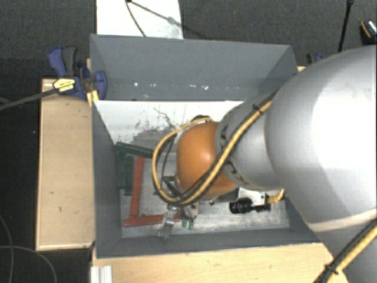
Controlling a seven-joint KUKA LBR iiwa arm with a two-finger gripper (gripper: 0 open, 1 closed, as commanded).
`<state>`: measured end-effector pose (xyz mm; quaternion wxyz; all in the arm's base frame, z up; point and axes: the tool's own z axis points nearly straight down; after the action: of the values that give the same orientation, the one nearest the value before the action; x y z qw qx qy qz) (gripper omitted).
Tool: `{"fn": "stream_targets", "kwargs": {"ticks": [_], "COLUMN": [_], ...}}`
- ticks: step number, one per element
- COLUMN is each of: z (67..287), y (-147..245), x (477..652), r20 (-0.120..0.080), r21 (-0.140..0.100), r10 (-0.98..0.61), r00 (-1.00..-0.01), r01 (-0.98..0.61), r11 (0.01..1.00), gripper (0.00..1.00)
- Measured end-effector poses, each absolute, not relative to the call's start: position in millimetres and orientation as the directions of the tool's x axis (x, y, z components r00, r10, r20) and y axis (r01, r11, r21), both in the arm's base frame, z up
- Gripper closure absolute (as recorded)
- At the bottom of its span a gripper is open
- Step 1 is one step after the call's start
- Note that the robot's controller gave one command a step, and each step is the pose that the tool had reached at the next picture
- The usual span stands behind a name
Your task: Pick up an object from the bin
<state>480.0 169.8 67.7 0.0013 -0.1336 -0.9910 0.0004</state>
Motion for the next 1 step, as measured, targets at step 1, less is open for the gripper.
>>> {"fn": "stream_targets", "kwargs": {"ticks": [1], "z": [70.0], "y": [170.2], "x": [480.7], "r20": [0.001], "r21": [0.0], "r10": [0.269], "r00": [-0.963], "r01": [0.269], "r11": [0.963], "gripper": [1.0]}}
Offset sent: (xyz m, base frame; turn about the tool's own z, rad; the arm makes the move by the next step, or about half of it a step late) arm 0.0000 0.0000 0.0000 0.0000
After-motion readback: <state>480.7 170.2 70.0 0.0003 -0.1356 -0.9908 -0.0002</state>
